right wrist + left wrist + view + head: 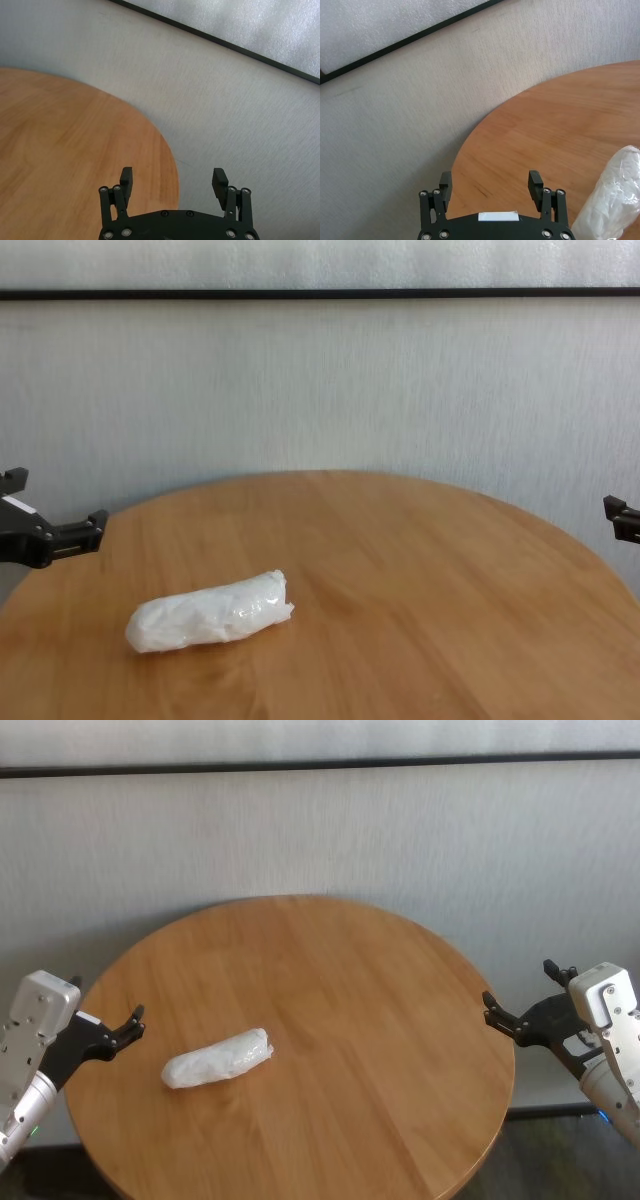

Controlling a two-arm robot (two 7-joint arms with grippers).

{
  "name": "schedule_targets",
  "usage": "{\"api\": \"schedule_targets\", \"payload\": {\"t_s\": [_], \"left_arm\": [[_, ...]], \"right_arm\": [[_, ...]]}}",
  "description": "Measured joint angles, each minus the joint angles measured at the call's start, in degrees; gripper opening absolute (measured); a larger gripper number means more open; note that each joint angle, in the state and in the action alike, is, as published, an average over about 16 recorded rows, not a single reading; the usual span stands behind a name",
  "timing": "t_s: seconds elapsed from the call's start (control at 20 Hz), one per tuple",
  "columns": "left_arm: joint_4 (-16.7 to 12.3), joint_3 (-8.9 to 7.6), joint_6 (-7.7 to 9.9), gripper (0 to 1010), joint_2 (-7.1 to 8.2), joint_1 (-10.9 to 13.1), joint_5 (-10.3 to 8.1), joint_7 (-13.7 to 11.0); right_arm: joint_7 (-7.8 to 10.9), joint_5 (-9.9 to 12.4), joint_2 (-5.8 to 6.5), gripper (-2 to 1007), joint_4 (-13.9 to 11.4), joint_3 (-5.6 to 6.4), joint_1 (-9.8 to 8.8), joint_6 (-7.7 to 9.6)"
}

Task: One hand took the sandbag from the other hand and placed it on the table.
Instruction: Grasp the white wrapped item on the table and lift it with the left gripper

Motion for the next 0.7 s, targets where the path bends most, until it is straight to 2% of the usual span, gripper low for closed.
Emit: {"api": "schedule_targets", "payload": {"t_s": [0.7], "left_arm": [[0.00, 0.00, 0.00, 1000, 0.00, 0.00, 0.00, 0.00]], "right_arm": [[0.00, 0.00, 0.00, 1001, 0.00, 0.00, 0.00, 0.00]]}}
